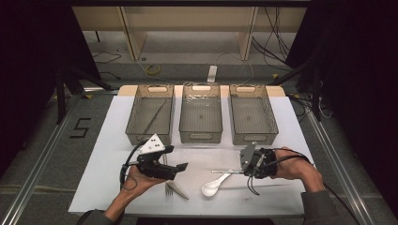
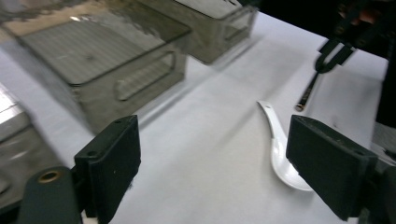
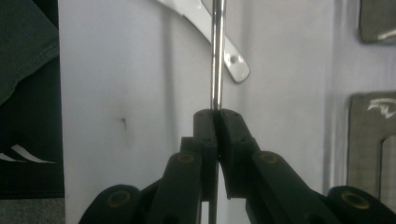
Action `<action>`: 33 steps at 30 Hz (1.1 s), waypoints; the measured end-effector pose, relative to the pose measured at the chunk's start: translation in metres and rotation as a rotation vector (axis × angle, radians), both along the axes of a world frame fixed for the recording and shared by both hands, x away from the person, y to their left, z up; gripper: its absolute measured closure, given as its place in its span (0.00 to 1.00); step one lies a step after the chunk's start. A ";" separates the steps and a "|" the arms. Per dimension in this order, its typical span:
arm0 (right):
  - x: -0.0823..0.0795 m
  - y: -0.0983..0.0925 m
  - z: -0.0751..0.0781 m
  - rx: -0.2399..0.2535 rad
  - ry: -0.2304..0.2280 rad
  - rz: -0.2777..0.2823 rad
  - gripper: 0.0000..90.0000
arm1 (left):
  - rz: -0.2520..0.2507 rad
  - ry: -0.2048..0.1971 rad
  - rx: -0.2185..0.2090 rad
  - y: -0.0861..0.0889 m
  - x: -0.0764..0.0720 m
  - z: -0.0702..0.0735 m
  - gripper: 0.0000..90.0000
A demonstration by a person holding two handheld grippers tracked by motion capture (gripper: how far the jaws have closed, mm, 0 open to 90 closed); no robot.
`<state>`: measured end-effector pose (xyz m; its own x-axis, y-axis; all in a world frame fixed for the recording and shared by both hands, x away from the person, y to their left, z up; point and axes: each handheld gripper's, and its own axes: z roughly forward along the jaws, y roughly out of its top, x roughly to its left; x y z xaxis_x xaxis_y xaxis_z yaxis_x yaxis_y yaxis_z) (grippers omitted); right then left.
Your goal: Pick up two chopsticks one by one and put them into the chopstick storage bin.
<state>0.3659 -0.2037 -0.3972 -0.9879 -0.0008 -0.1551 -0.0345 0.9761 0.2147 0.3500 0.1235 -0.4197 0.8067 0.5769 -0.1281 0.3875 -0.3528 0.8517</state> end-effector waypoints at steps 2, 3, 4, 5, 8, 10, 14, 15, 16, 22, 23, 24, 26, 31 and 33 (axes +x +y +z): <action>-0.001 0.006 0.001 0.007 -0.002 0.013 0.96 | -0.032 0.001 0.012 -0.008 -0.002 -0.001 0.19; -0.001 0.009 0.001 0.010 -0.009 0.014 0.96 | -0.045 0.004 0.015 -0.011 -0.003 -0.002 0.19; -0.001 0.011 0.001 0.009 -0.006 0.023 0.96 | -0.059 0.004 0.018 -0.015 -0.003 -0.002 0.19; -0.001 0.014 0.001 0.006 -0.009 0.027 0.96 | -0.072 0.004 0.024 -0.019 -0.004 -0.003 0.20; -0.003 0.024 0.001 -0.001 -0.012 0.041 0.96 | -0.109 0.001 0.055 -0.030 -0.006 -0.004 0.20; -0.003 0.030 0.000 -0.004 -0.014 0.062 0.96 | -0.131 0.003 0.061 -0.036 -0.007 -0.006 0.21; -0.006 0.038 0.000 -0.008 -0.016 0.076 0.96 | -0.168 -0.004 0.083 -0.042 -0.009 -0.008 0.25; -0.005 0.039 0.000 -0.008 -0.016 0.084 0.96 | -0.179 -0.009 0.095 -0.045 -0.010 -0.008 0.26; -0.006 0.041 -0.001 -0.012 -0.017 0.082 0.96 | -0.187 -0.010 0.098 -0.046 -0.011 -0.009 0.27; -0.007 0.046 0.000 -0.008 -0.024 0.101 0.96 | -0.240 -0.029 0.154 -0.056 -0.015 -0.012 0.36; -0.007 0.046 0.000 -0.006 -0.024 0.099 0.96 | -0.245 -0.031 0.161 -0.057 -0.015 -0.012 0.38; -0.007 0.047 0.001 -0.005 -0.026 0.100 0.96 | -0.253 -0.031 0.167 -0.058 -0.015 -0.013 0.40; -0.008 0.047 0.002 -0.007 -0.029 0.104 0.96 | -0.267 -0.033 0.177 -0.059 -0.016 -0.013 0.45; -0.010 0.051 0.002 -0.008 -0.031 0.113 0.96 | -0.284 -0.047 0.186 -0.060 -0.018 -0.013 0.61; -0.011 0.053 0.002 -0.008 -0.034 0.119 0.96 | -0.295 -0.041 0.193 -0.060 -0.018 -0.013 0.66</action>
<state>0.3553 -0.1508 -0.3949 -0.9750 -0.1188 -0.1879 -0.1570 0.9664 0.2034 0.3323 0.0633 -0.4329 0.9444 0.3289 -0.0036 0.2119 -0.6001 0.7713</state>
